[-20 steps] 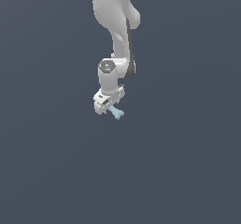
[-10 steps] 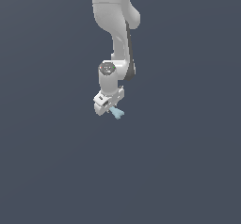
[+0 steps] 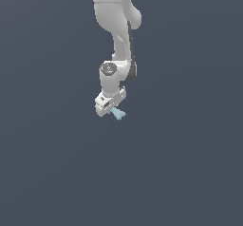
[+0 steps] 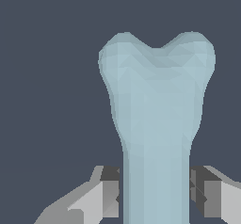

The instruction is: Pick up the object and move it to a goal position.

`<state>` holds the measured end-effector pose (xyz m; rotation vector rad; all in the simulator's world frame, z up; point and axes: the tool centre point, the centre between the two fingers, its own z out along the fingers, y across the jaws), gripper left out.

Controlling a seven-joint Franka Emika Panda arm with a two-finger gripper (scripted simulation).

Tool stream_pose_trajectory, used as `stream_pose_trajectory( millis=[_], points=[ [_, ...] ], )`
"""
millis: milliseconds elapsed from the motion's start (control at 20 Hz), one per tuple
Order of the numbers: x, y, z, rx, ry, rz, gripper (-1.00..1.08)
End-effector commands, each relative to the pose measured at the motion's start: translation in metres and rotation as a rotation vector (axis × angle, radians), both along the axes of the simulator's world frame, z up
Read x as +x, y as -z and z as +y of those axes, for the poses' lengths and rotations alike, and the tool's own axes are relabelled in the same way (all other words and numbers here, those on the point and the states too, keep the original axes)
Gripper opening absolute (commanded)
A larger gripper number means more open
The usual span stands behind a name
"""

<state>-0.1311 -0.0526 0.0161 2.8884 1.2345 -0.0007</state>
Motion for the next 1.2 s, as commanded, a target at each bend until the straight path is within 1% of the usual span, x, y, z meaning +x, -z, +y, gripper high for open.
stream_pose_trajectory(
  millis=[0, 150, 300, 850, 1000, 1150],
  points=[
    [0.002, -0.004, 0.007, 0.0, -0.001, -0.001, -1.0],
    [0.004, -0.012, 0.021, 0.0, -0.001, -0.001, -1.0],
    [0.009, -0.025, 0.042, 0.0, -0.001, -0.001, -1.0],
    [0.034, -0.089, 0.15, 0.0, -0.001, 0.0, -1.0],
    [0.04, -0.103, 0.172, 0.0, -0.001, 0.0, -1.0],
    [0.045, -0.112, 0.188, 0.0, -0.001, 0.0, -1.0]
  ],
)
